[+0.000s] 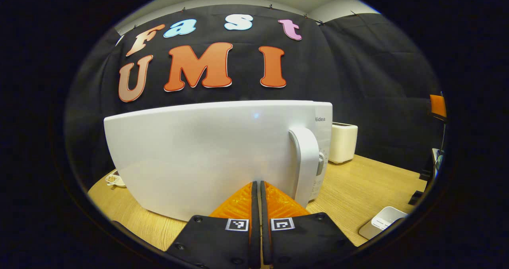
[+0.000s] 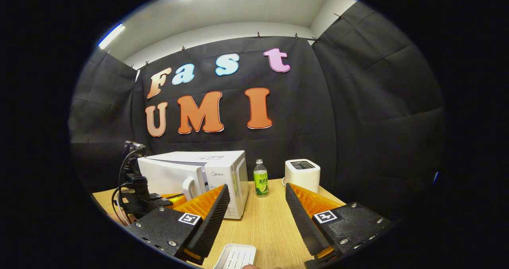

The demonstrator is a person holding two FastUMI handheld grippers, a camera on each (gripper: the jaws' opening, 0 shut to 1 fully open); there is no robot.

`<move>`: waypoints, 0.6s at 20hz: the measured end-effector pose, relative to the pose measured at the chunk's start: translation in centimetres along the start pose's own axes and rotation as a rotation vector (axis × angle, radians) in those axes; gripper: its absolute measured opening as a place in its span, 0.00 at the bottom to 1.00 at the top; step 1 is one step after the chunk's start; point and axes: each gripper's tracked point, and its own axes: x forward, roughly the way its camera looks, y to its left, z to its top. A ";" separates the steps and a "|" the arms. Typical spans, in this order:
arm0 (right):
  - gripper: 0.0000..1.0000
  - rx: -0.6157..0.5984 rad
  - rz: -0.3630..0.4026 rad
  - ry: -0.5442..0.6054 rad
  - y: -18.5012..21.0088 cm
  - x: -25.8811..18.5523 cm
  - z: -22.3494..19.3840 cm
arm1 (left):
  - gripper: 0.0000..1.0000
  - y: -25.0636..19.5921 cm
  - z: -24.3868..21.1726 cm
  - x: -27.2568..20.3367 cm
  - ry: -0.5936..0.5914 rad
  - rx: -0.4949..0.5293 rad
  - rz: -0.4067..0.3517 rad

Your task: Open the microwave oven with the left hand, put the food in, and close the microwave oven.

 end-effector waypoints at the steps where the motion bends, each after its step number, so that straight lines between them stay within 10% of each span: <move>1: 0.88 -0.001 -0.002 0.001 -0.1 0.0 0.0 | 0.06 0.3 0.2 0.6 0.005 -0.006 0.015; 12: 0.88 -0.004 -0.001 0.023 0.2 -0.2 -1.1 | 0.05 -0.2 0.0 2.3 0.027 0.024 0.040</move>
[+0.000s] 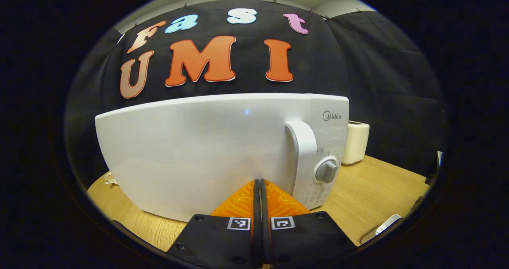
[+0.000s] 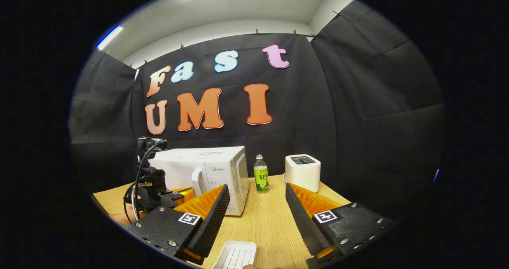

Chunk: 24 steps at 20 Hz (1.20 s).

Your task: Open the microwave oven with the left hand, put the food in, and close the microwave oven.

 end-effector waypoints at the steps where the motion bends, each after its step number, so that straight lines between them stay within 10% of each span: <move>1: 0.88 -0.006 0.002 -0.001 0.1 -0.1 0.2 | 0.05 0.7 0.4 -0.3 -0.010 0.010 0.019; 24: 0.88 -0.092 0.092 -0.159 7.0 1.0 14.2 | 0.07 21.7 25.8 -25.8 -0.355 -0.035 0.214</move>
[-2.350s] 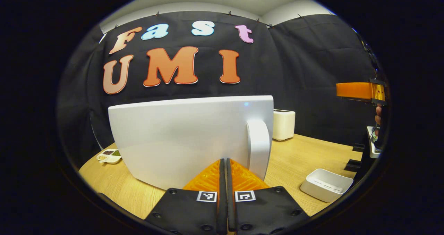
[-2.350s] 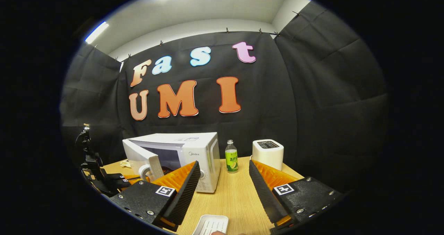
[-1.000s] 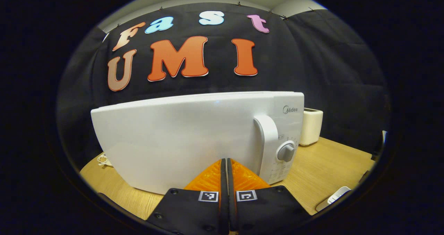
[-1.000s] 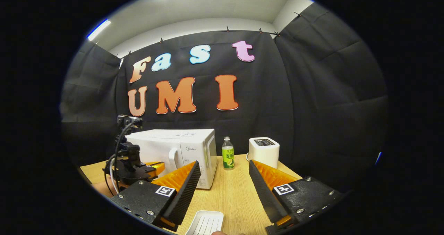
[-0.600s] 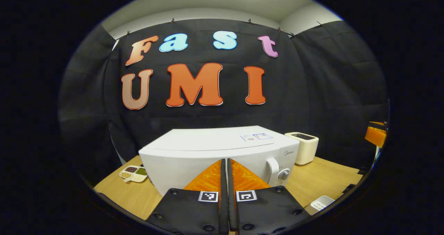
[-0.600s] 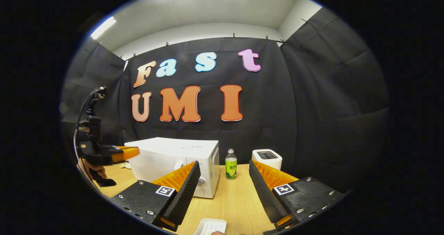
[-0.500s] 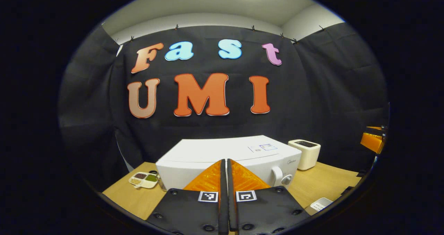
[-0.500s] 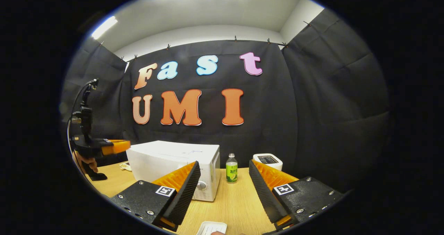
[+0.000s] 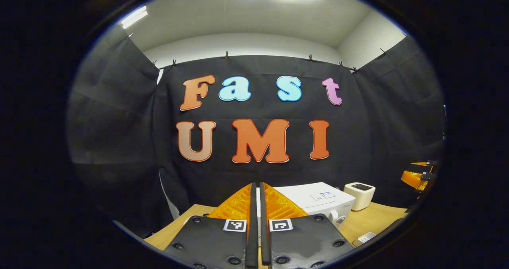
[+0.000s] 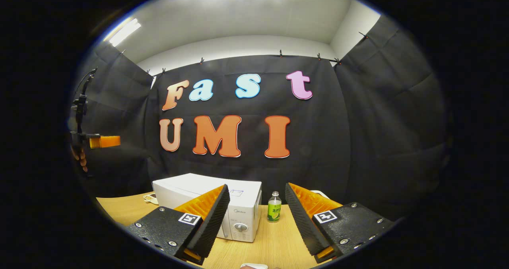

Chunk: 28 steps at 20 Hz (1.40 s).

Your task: Open the microwave oven with the left hand, put the food in, and close the microwave oven.

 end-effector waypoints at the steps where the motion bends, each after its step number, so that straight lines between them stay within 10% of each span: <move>1: 0.88 0.005 0.007 -0.002 0.5 0.1 0.8 | 0.07 0.5 0.6 -0.3 0.004 0.003 0.007; 8: 0.88 -0.056 0.019 -0.037 2.9 0.2 6.0 | 0.10 2.6 3.7 -1.9 0.006 0.020 0.021; 14: 0.88 -0.036 0.079 -0.072 5.9 0.0 8.5 | 0.89 1.4 5.1 -4.0 -0.032 0.018 -0.036; 28: 0.94 -0.038 0.136 -0.104 8.1 -1.3 9.7 | 0.94 2.0 4.0 -5.4 -0.037 -0.047 -0.011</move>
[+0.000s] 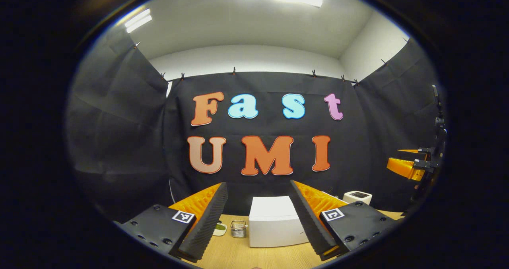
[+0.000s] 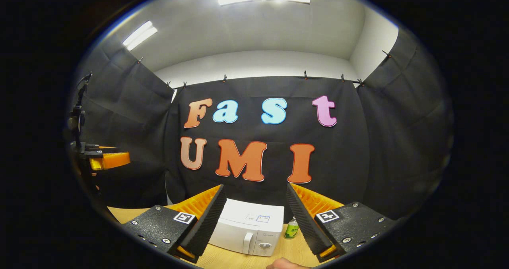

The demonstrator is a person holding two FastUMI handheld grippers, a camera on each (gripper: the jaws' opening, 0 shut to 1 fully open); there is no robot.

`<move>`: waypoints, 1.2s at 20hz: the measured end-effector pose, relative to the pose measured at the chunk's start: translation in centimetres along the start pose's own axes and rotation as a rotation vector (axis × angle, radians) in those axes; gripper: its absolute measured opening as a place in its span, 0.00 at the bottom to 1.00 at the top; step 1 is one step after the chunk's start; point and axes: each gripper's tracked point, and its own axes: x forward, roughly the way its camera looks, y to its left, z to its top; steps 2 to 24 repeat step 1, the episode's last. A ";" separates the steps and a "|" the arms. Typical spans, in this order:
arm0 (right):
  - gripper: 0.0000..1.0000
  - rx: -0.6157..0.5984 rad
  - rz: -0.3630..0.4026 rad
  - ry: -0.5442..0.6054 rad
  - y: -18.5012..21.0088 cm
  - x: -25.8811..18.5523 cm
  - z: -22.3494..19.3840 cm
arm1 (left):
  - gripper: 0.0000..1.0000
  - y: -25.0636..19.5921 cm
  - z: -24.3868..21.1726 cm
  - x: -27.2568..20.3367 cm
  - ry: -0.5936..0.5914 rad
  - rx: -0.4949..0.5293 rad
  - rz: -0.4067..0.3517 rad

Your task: Open the microwave oven with the left hand, put the food in, and close the microwave oven.

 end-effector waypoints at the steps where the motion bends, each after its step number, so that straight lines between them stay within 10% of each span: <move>1: 0.95 -0.006 0.005 -0.006 0.0 -0.2 0.3 | 0.94 -0.3 -0.3 0.0 0.012 -0.010 -0.007; 24: 0.95 -0.006 0.005 -0.006 0.0 -0.2 0.3 | 0.94 -0.3 -0.3 0.0 0.012 -0.010 -0.007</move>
